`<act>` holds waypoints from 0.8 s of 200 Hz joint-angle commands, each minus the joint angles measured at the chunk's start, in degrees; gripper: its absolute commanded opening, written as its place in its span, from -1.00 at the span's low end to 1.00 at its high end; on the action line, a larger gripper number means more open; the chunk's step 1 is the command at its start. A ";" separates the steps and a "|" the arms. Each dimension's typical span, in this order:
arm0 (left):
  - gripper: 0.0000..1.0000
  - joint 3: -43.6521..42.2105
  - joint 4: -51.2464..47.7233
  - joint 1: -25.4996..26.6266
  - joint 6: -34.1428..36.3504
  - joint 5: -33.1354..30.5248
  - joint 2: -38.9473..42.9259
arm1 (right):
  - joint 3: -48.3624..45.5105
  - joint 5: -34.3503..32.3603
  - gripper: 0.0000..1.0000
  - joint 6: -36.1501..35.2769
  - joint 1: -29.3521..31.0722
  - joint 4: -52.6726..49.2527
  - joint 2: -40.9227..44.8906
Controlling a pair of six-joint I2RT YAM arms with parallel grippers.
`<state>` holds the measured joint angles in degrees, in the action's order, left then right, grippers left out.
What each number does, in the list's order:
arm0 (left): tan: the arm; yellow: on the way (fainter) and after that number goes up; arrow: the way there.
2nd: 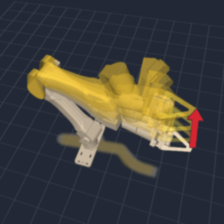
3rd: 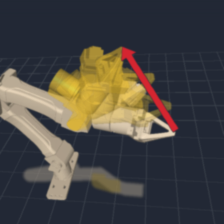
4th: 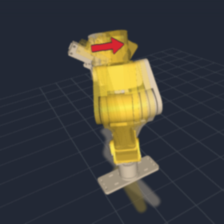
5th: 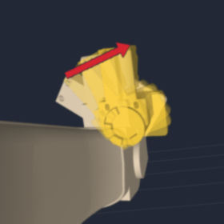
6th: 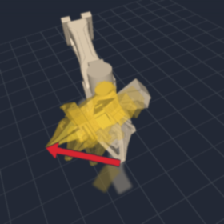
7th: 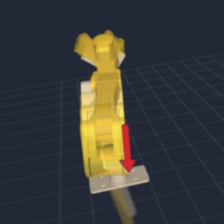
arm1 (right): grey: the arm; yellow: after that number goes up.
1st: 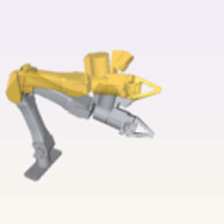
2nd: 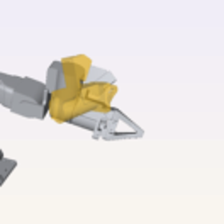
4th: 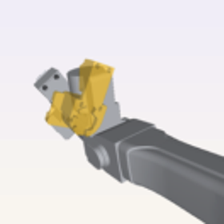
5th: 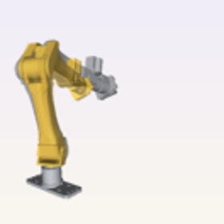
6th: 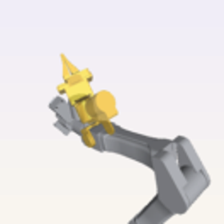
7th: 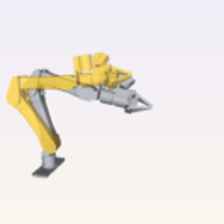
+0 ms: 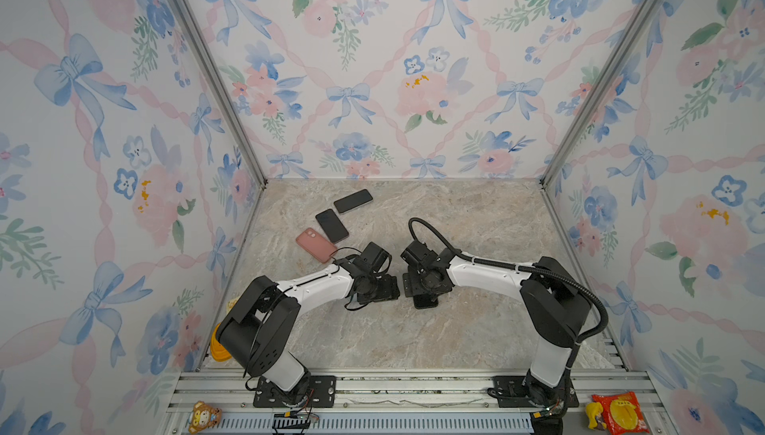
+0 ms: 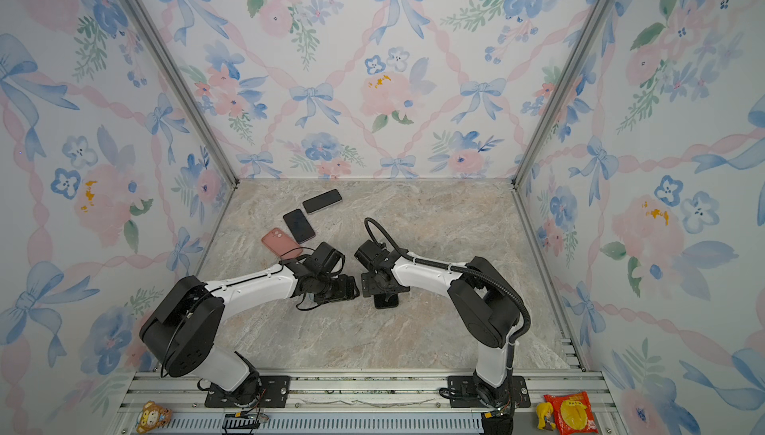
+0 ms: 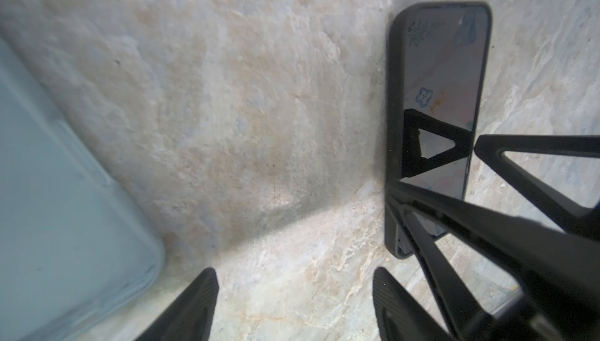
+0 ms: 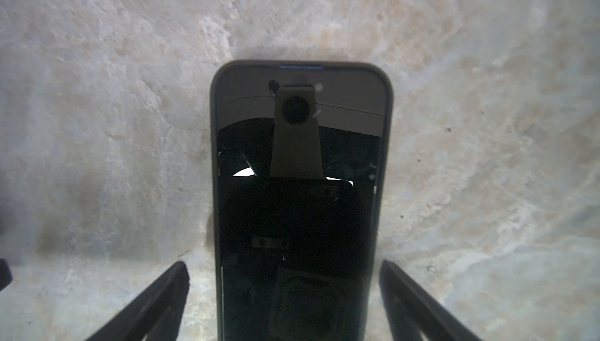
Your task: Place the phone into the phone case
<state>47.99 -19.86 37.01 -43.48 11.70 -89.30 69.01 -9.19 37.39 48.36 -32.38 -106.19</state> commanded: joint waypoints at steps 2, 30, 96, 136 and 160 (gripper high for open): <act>0.55 -0.84 -1.06 -0.49 0.68 -1.04 1.23 | 1.97 0.85 0.81 0.40 -0.81 -1.67 -1.95; 0.56 -0.83 -1.00 -0.54 0.63 -0.97 1.18 | 2.42 1.06 0.71 0.75 -0.89 -2.01 -2.98; 0.58 -1.00 -1.06 -0.54 0.76 -1.16 1.53 | 2.88 1.35 0.49 1.20 -1.11 -2.36 -3.85; 0.58 -1.31 -1.05 -0.63 0.75 -1.42 2.17 | 2.40 1.90 0.45 1.51 -1.42 -1.73 -3.64; 0.58 -1.36 -1.06 -0.72 0.78 -1.32 2.15 | 2.68 1.82 0.44 1.64 -1.51 -2.12 -3.76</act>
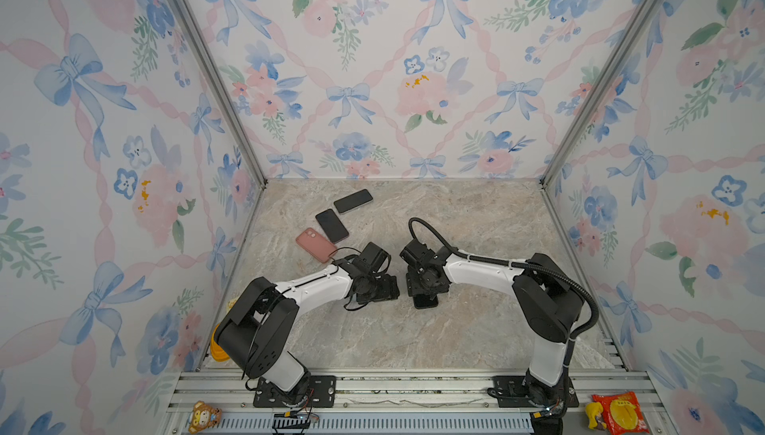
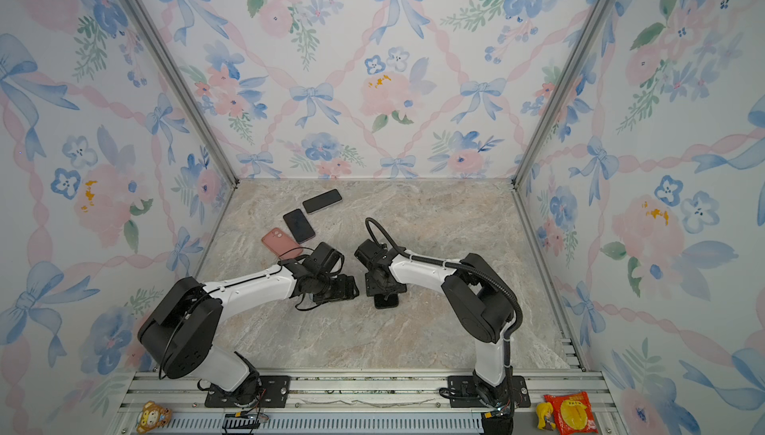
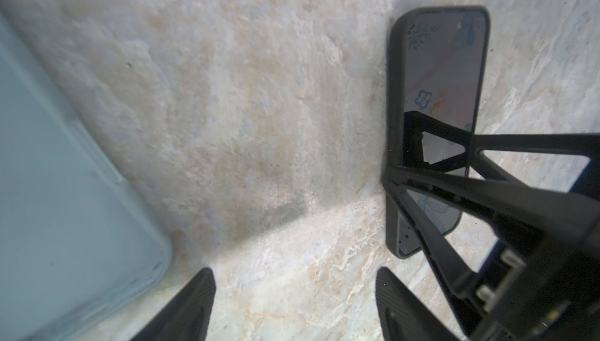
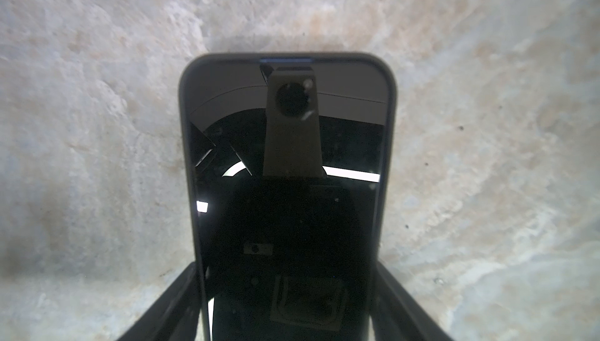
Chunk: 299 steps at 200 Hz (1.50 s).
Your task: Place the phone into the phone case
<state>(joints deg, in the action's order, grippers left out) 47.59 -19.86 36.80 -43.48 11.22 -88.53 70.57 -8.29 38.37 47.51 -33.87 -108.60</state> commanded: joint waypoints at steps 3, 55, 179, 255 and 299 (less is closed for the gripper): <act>0.58 -1.01 -1.06 -0.50 0.79 -0.82 1.36 | 1.19 0.91 0.43 0.71 -0.61 -0.75 -1.34; 0.58 -0.81 -1.10 -0.50 0.73 -0.65 1.67 | 2.20 0.21 0.41 0.81 -0.94 -2.29 -0.19; 0.59 9.71 -1.04 -0.75 1.71 1.13 -4.92 | 13.88 -3.08 0.37 -10.82 -12.54 -7.53 -2.47; 0.58 22.27 -1.13 -3.47 4.97 5.25 -17.35 | 30.80 -3.15 0.37 -19.71 -24.70 -10.50 -14.03; 0.58 25.47 -1.73 -5.36 6.00 6.73 -20.69 | 37.12 -1.26 0.37 -23.06 -29.91 -10.43 -19.09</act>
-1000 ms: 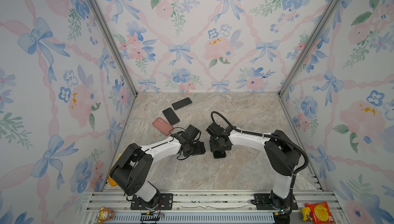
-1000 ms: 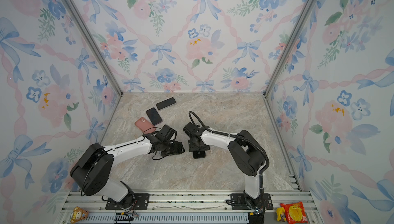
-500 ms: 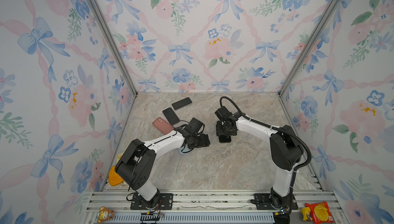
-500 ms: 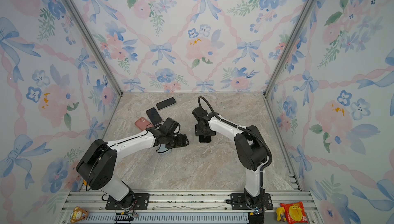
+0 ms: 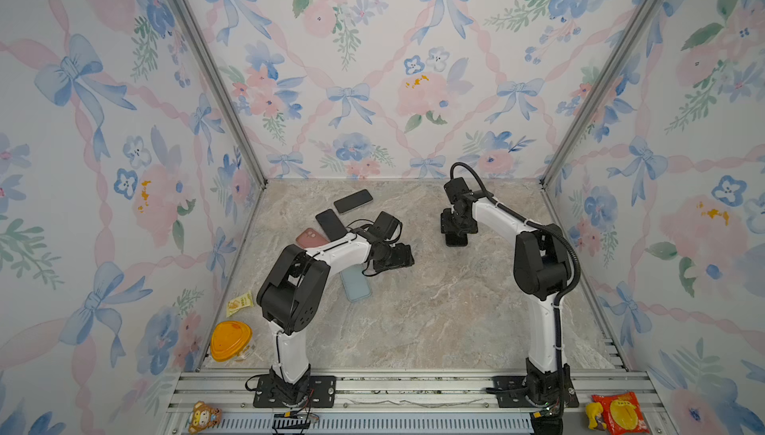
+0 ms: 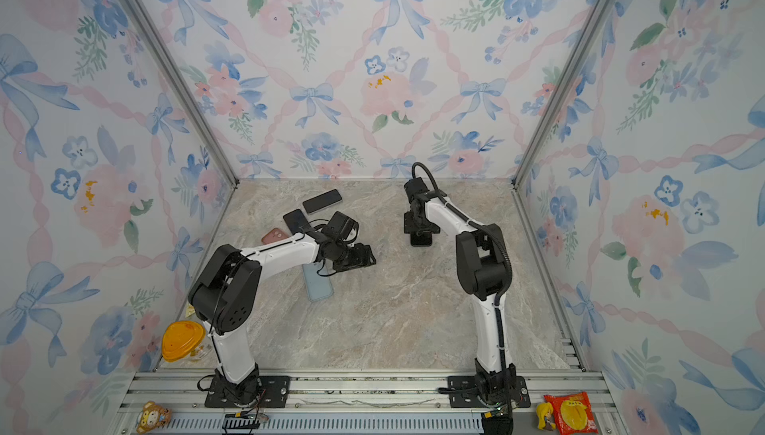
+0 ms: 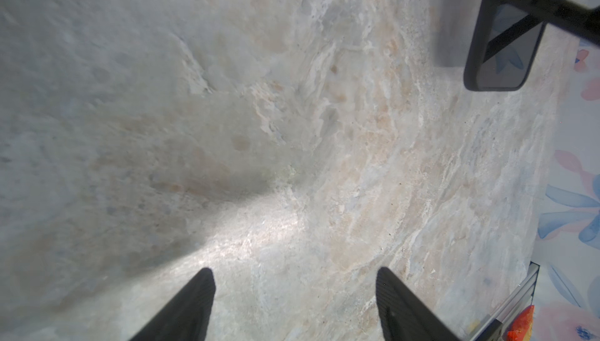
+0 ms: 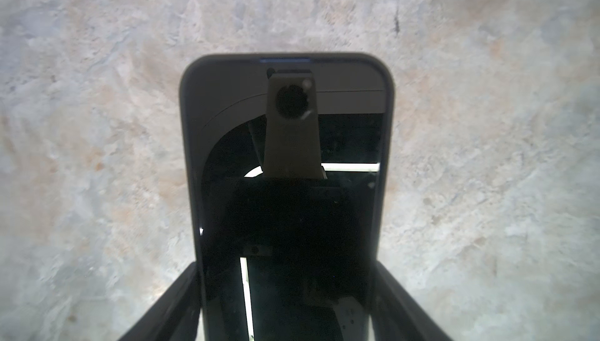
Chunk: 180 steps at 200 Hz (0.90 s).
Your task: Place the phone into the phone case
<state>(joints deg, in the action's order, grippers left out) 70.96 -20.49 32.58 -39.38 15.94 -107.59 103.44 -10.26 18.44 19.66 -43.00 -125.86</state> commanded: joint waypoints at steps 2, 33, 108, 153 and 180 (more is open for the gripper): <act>0.58 2.19 -1.12 -1.25 1.94 2.17 -1.72 | 4.50 0.80 0.37 -3.18 -2.19 -1.29 -2.01; 0.57 3.29 -1.12 -1.88 2.27 3.04 -2.88 | 9.62 1.39 0.36 -4.20 -3.21 -2.92 -5.96; 0.57 2.00 -1.48 -2.43 2.55 2.47 -1.66 | 15.59 3.28 0.37 -4.90 -4.80 -4.57 -10.64; 0.57 1.64 -1.46 -2.43 2.57 2.68 -1.50 | 17.60 4.28 0.38 -5.32 -4.88 -5.14 -12.66; 0.57 1.65 -1.48 -2.43 2.59 2.69 -1.45 | 18.59 4.81 0.38 -5.37 -5.03 -5.42 -13.72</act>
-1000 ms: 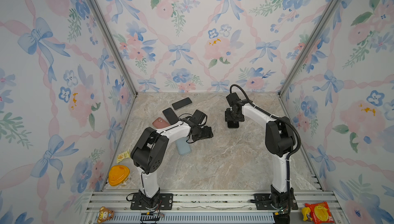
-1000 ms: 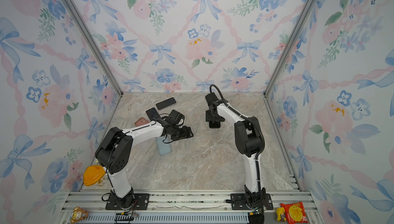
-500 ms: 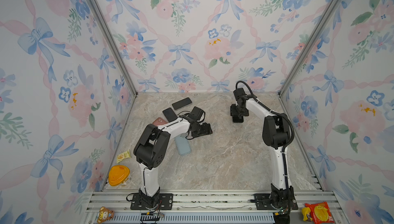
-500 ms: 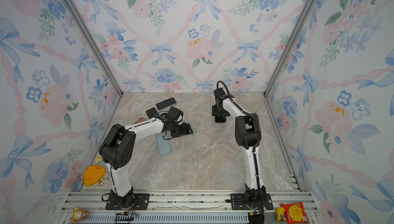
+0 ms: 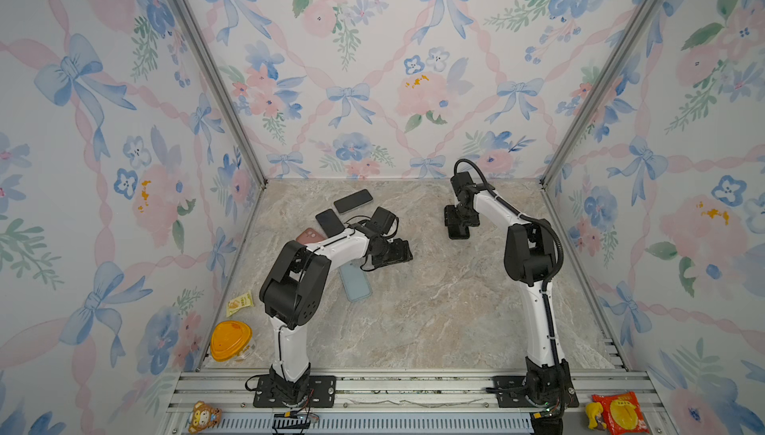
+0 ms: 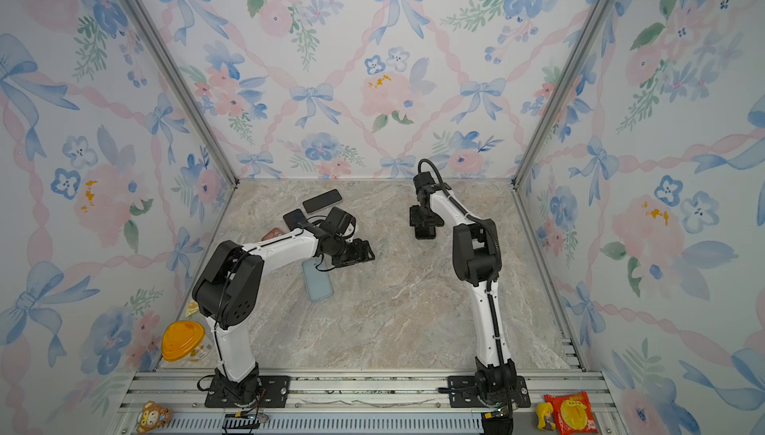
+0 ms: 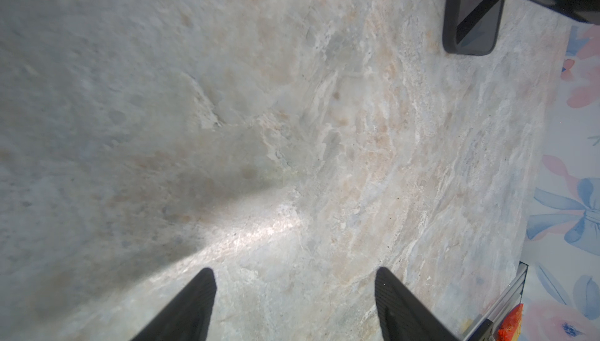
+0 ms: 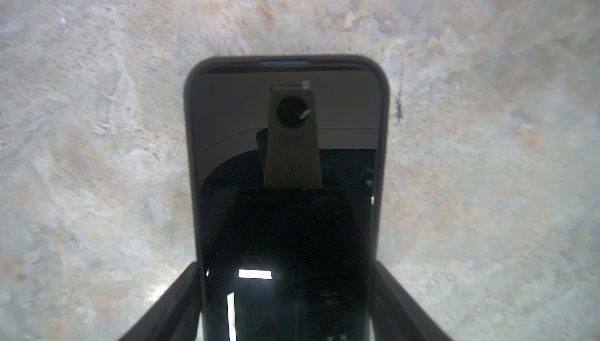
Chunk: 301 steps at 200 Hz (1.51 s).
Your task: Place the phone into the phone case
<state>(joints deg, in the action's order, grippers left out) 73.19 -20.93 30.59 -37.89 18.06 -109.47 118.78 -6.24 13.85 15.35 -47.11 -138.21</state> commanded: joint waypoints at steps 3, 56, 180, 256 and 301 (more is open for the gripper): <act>0.57 -0.59 -1.00 -0.43 1.11 0.61 0.51 | 3.35 0.81 0.38 -0.79 -0.68 -1.36 -1.40; 0.57 -0.75 -1.02 -0.53 1.22 0.57 0.81 | 4.08 1.40 0.40 -0.31 -0.96 -1.58 -2.78; 0.56 -0.90 -1.04 -0.62 1.47 0.57 1.31 | 3.50 -0.13 0.64 -0.31 -0.25 -2.11 -2.98; 0.58 -1.46 -1.04 -0.70 1.51 0.22 2.75 | 3.54 -2.13 0.87 -0.51 0.11 -3.06 -0.63; 0.59 -2.14 -3.33 -1.06 1.63 -0.51 6.87 | -1.91 -2.07 0.87 -0.20 1.82 -0.81 8.87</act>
<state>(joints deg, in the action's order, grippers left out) 71.94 -21.41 30.17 -37.45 18.04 -106.74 120.40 -7.42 13.67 15.68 -48.34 -138.50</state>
